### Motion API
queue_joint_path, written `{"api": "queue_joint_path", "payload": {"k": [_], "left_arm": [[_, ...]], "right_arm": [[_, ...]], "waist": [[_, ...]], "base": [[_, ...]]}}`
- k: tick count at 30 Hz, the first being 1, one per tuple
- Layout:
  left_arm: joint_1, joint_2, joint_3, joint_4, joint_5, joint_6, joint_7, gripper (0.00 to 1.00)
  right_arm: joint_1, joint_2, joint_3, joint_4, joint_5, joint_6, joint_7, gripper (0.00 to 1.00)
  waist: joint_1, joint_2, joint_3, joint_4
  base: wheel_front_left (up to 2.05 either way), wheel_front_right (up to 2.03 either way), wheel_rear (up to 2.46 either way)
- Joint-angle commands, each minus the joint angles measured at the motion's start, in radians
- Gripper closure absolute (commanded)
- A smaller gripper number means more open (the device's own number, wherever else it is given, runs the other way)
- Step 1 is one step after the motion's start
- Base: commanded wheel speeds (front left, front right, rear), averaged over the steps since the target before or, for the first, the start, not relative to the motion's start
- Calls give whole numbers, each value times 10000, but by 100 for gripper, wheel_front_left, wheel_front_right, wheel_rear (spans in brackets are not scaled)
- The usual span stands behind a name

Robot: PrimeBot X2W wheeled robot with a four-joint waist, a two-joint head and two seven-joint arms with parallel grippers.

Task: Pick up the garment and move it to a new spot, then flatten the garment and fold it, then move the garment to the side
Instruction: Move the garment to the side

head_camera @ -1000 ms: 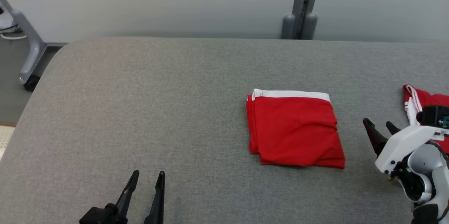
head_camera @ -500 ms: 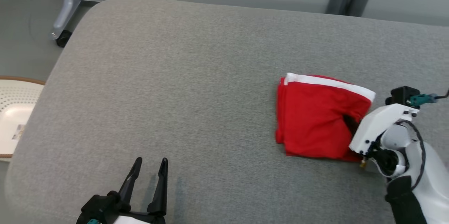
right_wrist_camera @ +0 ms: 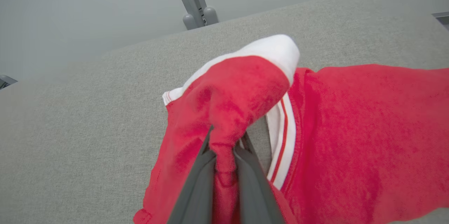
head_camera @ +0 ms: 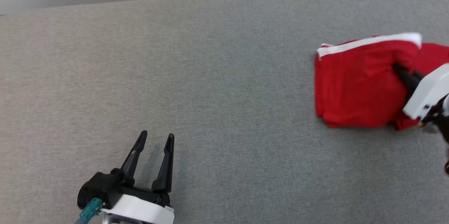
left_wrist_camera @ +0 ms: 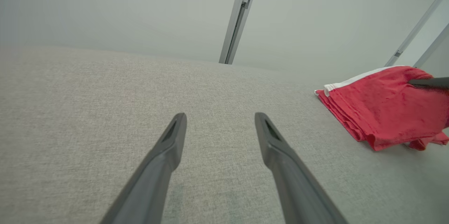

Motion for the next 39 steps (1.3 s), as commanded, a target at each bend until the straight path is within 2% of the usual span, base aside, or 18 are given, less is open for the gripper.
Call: {"api": "queue_joint_path", "payload": {"k": [1,7,11,14,15,16,17,20,24,27,32,35,39], "left_arm": [[-200,43,-37,28,92,-33,-45,0],[-308,49,-178,131,167,-119,-45,0],[-152,40,-259,321,302,-186,-47,0],[-138,44,-322,354,332,-235,-45,0],[-133,41,-341,347,340,-243,-45,0],[-132,37,-360,332,339,-255,-45,0],[-131,37,-364,305,344,-264,-45,0],[-83,43,-305,259,354,-243,-45,0],[126,40,-145,270,224,-164,-45,0],[145,43,-114,271,97,-132,-45,0],[476,44,25,273,-184,2,-45,0],[802,52,236,362,-334,195,-45,0],[1524,41,702,399,-358,534,-45,0]], "right_arm": [[-299,-125,-112,-181,-55,5,195,100],[-1087,-968,-624,-658,-427,5,1702,100],[-1223,-1489,-879,-65,-1083,3,2237,100],[-1288,-1860,-821,588,-1882,3,2165,100],[-1301,-2004,-741,787,-2196,3,2093,87],[-1359,-2144,-694,928,-2494,3,1864,53],[-1484,-2271,-805,1055,-2855,3,1500,0],[-1568,-2359,-814,1459,-3829,3,527,0],[-1595,-2303,-502,1778,-4436,3,-256,0],[-1543,-2210,-516,1610,-4409,2,-949,0],[-788,-1328,-845,709,-3786,3,-3590,0],[138,-974,-518,-160,-3177,2,-4883,0],[1930,-574,-148,-995,-2828,3,-5997,0]], "waist": [[0,0,389,-383],[0,0,604,-139],[0,0,725,166],[0,0,775,384],[0,0,799,445],[0,0,832,501],[0,0,873,542],[0,0,942,572],[0,0,803,359],[0,0,620,240],[0,0,-332,-40],[0,0,-1103,-144],[0,0,-2139,-164]], "base": [[0,0,0],[0,0,0],[0,0,0],[0,0,0],[0,0,0],[0,0,0],[0,0,0],[0,0,0],[0,0,0],[0,0,0],[0,0,0],[0,0,0],[0,0,0]]}}
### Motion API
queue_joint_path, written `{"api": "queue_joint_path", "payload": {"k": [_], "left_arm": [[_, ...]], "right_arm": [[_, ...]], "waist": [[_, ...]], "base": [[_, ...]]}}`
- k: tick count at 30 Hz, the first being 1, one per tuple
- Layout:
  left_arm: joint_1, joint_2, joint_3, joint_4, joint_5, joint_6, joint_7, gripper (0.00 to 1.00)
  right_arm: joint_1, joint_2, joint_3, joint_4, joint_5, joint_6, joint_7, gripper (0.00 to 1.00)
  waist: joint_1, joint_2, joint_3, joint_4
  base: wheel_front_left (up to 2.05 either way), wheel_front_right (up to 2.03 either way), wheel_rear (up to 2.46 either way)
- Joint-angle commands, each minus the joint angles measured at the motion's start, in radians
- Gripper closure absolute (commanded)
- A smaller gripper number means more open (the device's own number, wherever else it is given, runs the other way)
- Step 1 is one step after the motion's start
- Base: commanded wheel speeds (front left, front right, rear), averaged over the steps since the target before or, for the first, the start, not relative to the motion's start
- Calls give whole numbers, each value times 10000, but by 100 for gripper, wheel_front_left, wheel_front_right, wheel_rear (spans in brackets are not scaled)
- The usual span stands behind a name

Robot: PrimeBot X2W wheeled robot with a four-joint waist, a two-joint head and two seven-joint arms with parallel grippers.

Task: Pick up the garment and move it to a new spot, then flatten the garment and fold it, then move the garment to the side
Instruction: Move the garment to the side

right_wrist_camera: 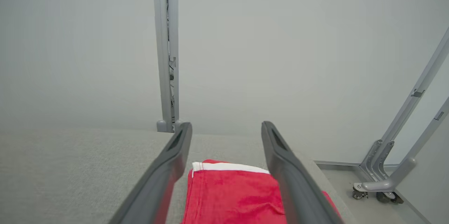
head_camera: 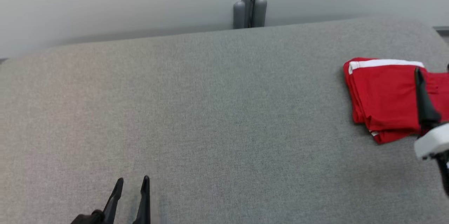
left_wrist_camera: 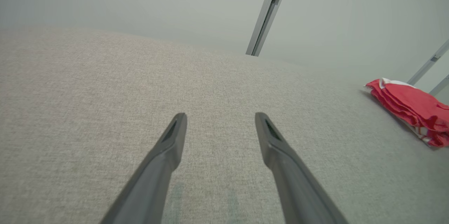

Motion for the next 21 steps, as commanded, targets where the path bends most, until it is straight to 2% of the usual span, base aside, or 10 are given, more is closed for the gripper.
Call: {"api": "queue_joint_path", "payload": {"k": [1,6,11,16,21], "left_arm": [[341,39,175,20,21,117,-45,0],[1044,45,630,-79,142,172,-45,0],[1368,44,870,-80,271,92,-45,0],[1531,33,915,-129,187,84,-45,0],[1515,38,772,-97,123,-36,-45,0]], "right_arm": [[669,183,44,-249,26,1,-393,0],[2839,1094,223,-827,-196,1,-1407,0],[4356,2013,-45,-635,-949,1,-2179,0],[5006,2596,-439,-389,-1888,0,-2420,0],[5316,2866,-733,-601,-2497,1,-2418,0]], "waist": [[0,0,-1080,-83],[0,0,-1622,199],[0,0,-1982,671],[0,0,-2194,995],[0,0,-2265,1130]], "base": [[0,0,0],[0,0,0],[0,0,0],[0,0,0],[0,0,0]]}}
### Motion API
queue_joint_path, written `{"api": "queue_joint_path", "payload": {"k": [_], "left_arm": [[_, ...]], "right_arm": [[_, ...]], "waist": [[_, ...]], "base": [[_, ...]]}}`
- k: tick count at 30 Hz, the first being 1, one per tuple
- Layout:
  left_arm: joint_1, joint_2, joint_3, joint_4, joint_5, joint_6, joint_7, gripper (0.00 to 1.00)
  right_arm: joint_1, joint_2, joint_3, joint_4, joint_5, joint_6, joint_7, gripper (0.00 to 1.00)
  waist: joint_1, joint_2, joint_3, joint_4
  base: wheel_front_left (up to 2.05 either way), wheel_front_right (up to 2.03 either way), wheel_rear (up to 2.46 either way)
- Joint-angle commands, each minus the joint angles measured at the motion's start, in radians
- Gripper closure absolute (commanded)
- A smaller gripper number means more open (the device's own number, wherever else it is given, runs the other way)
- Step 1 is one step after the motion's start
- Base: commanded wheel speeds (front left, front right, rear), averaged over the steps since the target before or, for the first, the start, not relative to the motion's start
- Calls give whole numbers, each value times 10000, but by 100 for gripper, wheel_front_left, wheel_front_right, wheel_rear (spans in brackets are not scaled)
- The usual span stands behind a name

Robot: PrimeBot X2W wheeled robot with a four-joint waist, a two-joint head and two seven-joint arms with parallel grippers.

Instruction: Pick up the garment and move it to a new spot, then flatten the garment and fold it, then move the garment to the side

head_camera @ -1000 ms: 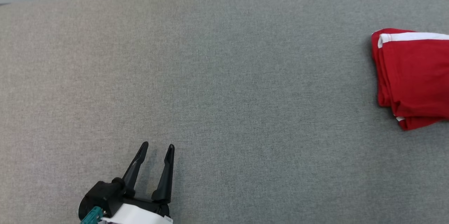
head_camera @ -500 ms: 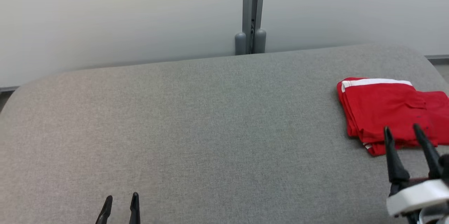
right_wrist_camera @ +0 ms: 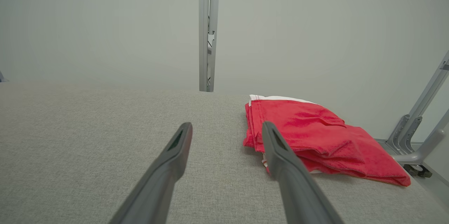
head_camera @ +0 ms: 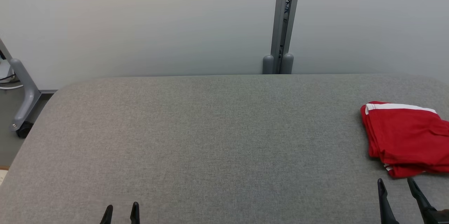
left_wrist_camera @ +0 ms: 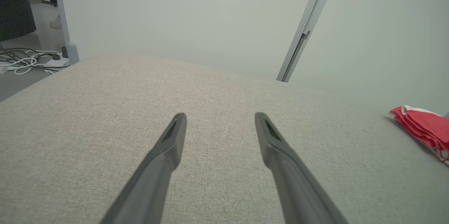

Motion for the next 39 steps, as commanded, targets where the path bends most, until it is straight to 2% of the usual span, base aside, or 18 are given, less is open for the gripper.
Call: {"api": "queue_joint_path", "payload": {"k": [1,15,16,23,39], "left_arm": [[6,33,-45,26,-33,-50,-45,0],[-225,41,-232,344,-29,-150,-45,0],[-64,0,-260,351,-59,-146,0,100],[46,-101,-299,933,-204,-157,92,100],[-775,-70,90,922,-2868,-295,863,100]], "right_arm": [[121,-7,-72,-47,-117,1,-58,0],[44,12,234,40,-11,0,-57,0],[5,69,292,50,15,2,-8,100],[196,285,297,678,155,2,115,100],[-421,225,239,666,3495,2,882,100]], "waist": [[0,0,-27,-6],[0,0,-44,-243],[0,0,-43,-244],[0,0,-33,-250],[0,0,87,-288]], "base": [[0,0,0],[0,0,0],[0,0,0],[0,0,0],[0,0,0]]}}
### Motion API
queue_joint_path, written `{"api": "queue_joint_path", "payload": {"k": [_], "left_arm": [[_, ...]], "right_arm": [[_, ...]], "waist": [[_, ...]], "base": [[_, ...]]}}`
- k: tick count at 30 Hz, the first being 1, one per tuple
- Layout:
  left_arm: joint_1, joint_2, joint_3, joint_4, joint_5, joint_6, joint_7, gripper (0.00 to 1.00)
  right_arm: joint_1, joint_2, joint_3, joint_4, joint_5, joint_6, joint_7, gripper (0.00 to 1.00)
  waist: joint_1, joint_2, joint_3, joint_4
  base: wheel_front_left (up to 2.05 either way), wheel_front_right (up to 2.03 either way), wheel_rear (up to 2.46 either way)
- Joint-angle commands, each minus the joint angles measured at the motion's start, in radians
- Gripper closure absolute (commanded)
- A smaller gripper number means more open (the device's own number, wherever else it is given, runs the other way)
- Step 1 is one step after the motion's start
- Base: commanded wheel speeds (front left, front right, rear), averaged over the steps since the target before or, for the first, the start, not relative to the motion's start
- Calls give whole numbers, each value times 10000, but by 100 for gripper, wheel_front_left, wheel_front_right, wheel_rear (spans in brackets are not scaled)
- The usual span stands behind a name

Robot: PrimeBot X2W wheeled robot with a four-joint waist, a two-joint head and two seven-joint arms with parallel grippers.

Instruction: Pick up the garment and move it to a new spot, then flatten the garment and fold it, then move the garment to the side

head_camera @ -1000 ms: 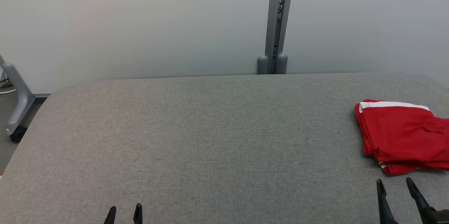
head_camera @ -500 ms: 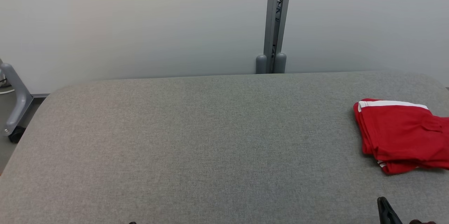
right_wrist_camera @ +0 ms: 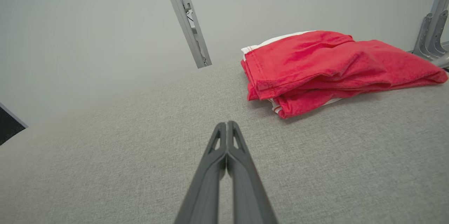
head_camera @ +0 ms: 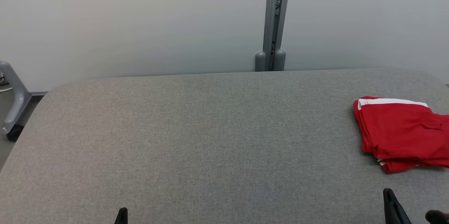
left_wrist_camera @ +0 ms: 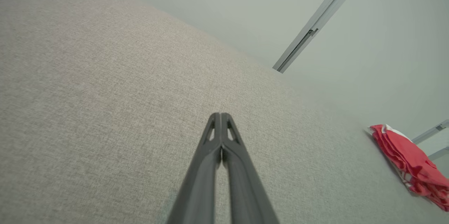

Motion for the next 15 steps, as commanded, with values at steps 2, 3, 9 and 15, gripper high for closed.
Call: {"api": "queue_joint_path", "payload": {"k": [2,3,9,15], "left_arm": [[-388,57,118,-152,-483,-64,109,100],[-433,59,140,-154,-632,-72,151,100],[-693,69,262,-160,-1481,-115,396,100],[-895,76,362,-165,-2144,-149,591,100]], "right_arm": [[-343,-112,-39,-173,609,2,125,100],[-375,-116,-41,-174,796,2,165,100],[-569,-136,-58,-176,1857,2,405,100],[-728,-151,-75,-177,2688,2,598,100]], "waist": [[0,0,16,-5],[0,0,23,-7],[0,0,68,-21],[0,0,106,-33]], "base": [[0,0,0],[0,0,0],[0,0,0],[0,0,0]]}}
